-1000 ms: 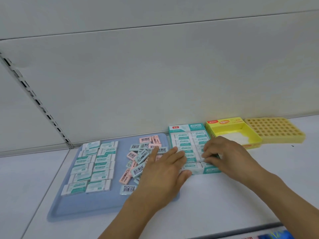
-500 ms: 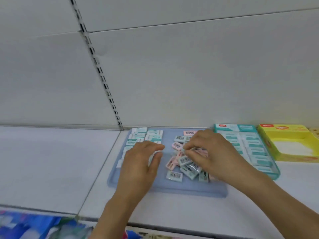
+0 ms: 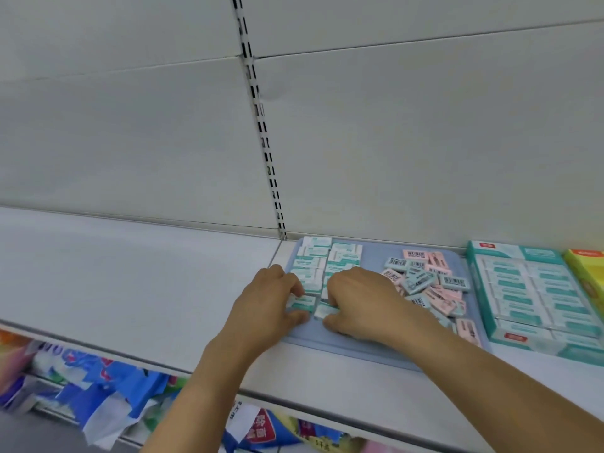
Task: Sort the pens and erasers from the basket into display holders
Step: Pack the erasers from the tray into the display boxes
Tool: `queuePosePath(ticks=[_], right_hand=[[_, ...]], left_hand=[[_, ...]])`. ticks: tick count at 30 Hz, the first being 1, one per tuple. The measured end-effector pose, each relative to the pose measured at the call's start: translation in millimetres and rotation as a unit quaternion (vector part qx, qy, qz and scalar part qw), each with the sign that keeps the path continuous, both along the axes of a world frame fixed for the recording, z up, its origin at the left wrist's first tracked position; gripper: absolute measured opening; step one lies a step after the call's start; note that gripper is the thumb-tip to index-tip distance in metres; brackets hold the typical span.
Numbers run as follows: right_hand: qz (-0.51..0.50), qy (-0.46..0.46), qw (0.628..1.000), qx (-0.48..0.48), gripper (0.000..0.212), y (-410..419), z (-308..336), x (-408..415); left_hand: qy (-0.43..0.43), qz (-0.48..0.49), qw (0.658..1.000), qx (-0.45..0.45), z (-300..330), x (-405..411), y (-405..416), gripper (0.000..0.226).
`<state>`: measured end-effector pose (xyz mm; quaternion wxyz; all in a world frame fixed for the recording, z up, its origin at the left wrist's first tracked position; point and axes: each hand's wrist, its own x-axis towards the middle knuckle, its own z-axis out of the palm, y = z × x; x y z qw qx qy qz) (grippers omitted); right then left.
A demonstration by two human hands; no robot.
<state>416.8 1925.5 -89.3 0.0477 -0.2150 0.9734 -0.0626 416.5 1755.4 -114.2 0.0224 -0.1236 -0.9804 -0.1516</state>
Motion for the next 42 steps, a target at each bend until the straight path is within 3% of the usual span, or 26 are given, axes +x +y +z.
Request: queuePosePath(ticks=[3,6,10,11,13,16,19,23,26,29,35,38,41,42], right_hand=[[-0.014,-0.021,0.998,-0.063,0.026,7.7,-1.5,1.2],[-0.073,-0.069,0.968,-0.228,0.028,29.4,-0.6,4.2],[-0.131,-0.15,0.833,-0.516,0.025,64.7,10.1,13.5],[-0.128,-0.156,0.804,-0.56,0.025,74.8,13.7,17.0],[-0.109,-0.134,0.774,-0.609,0.028,94.7,18.2,23.1],[-0.098,-0.104,0.746,-0.65,0.033,118.7,18.3,30.0],[-0.096,-0.075,0.757,-0.642,0.034,136.1,15.8,36.5],[-0.128,-0.018,0.78,-0.612,0.033,163.9,15.4,46.5],[-0.195,0.047,0.805,-0.558,0.031,196.2,9.3,55.1],[-0.219,0.071,0.853,-0.468,0.029,218.9,-2.9,66.4],[-0.215,0.038,0.885,-0.412,0.026,226.1,-24.8,75.1],[-0.187,0.059,0.899,-0.392,0.026,227.4,-30.7,73.3],[-0.146,0.104,0.933,-0.313,0.006,227.7,-39.0,74.6],[-0.138,0.114,0.941,-0.286,0.016,228.1,-41.9,76.8]], left_hand=[[-0.011,-0.015,1.0,-0.025,6.4,-3.0,0.8,0.027],[-0.03,-0.02,0.998,-0.055,10.6,-5.3,1.9,0.026],[-0.044,0.046,0.995,-0.077,17.2,-4.0,12.1,0.024],[-0.041,0.063,0.997,-0.035,17.2,-4.1,15.9,0.023],[-0.044,0.092,0.981,0.164,17.6,-3.6,27.7,0.015],[-0.116,0.088,0.886,0.441,24.3,1.0,56.4,0.009],[-0.193,0.063,0.801,0.563,26.4,3.9,87.0,0.016],[-0.24,0.036,0.752,0.613,25.9,7.9,122.7,0.009],[-0.258,0.028,0.742,0.619,23.6,10.2,141.9,0.015],[-0.267,0.025,0.741,0.616,22.3,11.9,156.1,0.017],[-0.265,0.019,0.739,0.619,25.9,14.1,169.7,0.011],[-0.259,0.009,0.737,0.624,28.8,14.4,168.9,0.017],[-0.26,0.001,0.738,0.623,29.3,15.0,170.1,0.016],[-0.26,-0.001,0.737,0.623,29.0,15.0,170.8,0.018]])
